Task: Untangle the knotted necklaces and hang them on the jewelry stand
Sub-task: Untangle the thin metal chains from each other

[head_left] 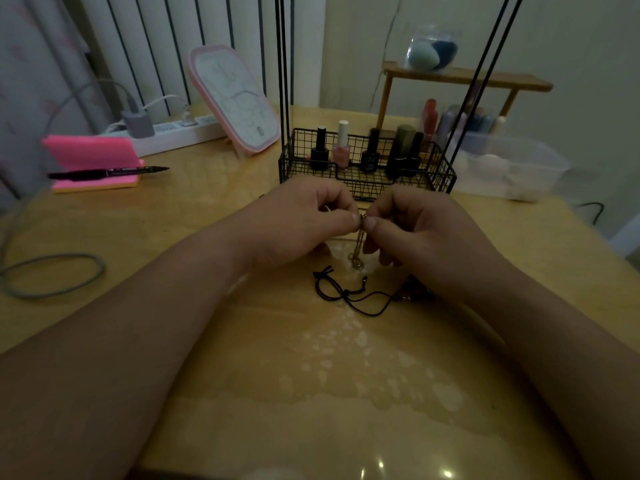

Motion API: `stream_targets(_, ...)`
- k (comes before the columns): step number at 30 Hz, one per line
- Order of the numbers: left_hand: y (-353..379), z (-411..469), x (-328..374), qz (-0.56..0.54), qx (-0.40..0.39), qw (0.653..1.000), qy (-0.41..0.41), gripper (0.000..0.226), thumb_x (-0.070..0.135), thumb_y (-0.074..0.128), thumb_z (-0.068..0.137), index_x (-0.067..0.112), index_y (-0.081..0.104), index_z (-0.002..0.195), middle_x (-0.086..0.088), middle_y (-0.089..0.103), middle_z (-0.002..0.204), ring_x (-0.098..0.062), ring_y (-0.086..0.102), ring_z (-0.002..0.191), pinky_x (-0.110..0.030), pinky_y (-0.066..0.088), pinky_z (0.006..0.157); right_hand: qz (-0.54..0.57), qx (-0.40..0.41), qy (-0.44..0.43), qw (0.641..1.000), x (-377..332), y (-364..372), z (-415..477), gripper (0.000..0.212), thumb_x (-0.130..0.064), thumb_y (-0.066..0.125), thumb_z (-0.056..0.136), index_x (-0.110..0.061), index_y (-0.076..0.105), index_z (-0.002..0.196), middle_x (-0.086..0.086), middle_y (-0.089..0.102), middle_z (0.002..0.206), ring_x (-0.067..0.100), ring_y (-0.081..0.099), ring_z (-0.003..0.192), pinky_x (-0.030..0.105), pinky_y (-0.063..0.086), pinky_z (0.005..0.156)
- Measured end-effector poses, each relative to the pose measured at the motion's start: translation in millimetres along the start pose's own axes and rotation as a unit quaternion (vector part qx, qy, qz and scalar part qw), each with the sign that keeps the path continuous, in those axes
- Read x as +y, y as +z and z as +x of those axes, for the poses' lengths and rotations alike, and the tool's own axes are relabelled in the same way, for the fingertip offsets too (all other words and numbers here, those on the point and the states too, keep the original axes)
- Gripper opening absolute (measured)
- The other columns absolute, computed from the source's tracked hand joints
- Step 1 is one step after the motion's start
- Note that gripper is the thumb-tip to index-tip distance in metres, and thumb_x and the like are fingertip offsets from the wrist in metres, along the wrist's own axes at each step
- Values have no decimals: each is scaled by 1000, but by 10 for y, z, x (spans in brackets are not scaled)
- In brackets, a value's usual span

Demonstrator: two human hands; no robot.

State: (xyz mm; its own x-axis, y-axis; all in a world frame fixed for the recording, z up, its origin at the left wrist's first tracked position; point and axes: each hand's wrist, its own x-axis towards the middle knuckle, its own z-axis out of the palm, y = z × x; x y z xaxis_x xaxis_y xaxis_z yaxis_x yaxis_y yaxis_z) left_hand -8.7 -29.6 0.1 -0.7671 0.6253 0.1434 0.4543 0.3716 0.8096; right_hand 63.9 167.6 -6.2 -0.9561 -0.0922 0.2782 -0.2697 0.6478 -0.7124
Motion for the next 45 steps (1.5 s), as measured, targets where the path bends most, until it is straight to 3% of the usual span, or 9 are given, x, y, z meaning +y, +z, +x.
stream_targets(2,-1,-8,0,-9,-2,1000,-5,11,29,66,99,23,72,91,10,61,72,-16,58,71,-56,58,80,0,-1,-1,1000,-4,-7,-2,7,-26,65,100,-21,68,95,-7,75,82,7,71,70,17,53,60)
stream_targets(4,0,-11,9,-13,-4,1000,-4,12,27,66,99,19,72,92,9,59,70,-13,56,68,-53,59,78,1,-6,-4,1000,-7,-23,-2,7,-25,66,100,-22,70,96,-7,76,83,7,71,70,18,54,61)
stream_targets(9,3,-4,14,-15,-5,1000,5,12,21,65,99,12,70,92,16,58,63,-1,56,62,-17,49,58,-8,-11,-10,1000,6,-71,5,9,-25,67,99,-25,75,98,-11,76,85,7,72,72,19,57,64)
stream_targets(13,5,-10,34,-17,3,1000,13,12,17,65,99,7,70,94,7,60,72,1,57,63,-12,48,59,-14,0,-12,1000,17,-57,0,6,-27,67,98,-27,73,99,-11,76,86,7,72,73,21,58,65)
stream_targets(18,4,2,24,-11,7,1000,20,9,14,66,98,9,70,90,2,62,78,-5,60,69,-19,55,65,-14,2,-11,1000,12,-43,4,3,-25,69,98,-27,71,100,-10,77,87,7,73,74,26,60,65)
stream_targets(25,23,-1,22,-34,2,999,11,8,8,63,97,4,66,91,14,56,63,1,53,60,-12,45,55,19,14,12,1000,-28,-24,2,3,-18,69,97,-20,69,95,-5,77,81,8,73,69,35,63,63)
stream_targets(31,-5,-4,14,-34,-11,999,-5,14,22,62,99,11,69,93,-9,62,78,-18,58,71,-31,50,67,17,18,-4,1000,-43,-22,-11,4,-17,72,95,-19,69,93,-3,76,80,8,72,68,25,59,62)
stream_targets(36,1,-6,16,-18,-13,1000,3,10,20,65,98,13,70,92,-8,65,79,-20,61,72,-37,52,70,12,14,-9,1000,-46,-40,-19,3,-17,73,94,-18,71,93,-3,76,80,9,72,68,26,61,63)
stream_targets(45,24,30,-35,-54,10,998,26,7,14,68,97,11,69,90,0,66,79,-13,64,75,-35,63,77,17,35,20,999,-43,12,1,4,-19,69,95,-19,67,92,-5,76,79,9,73,67,27,60,60)
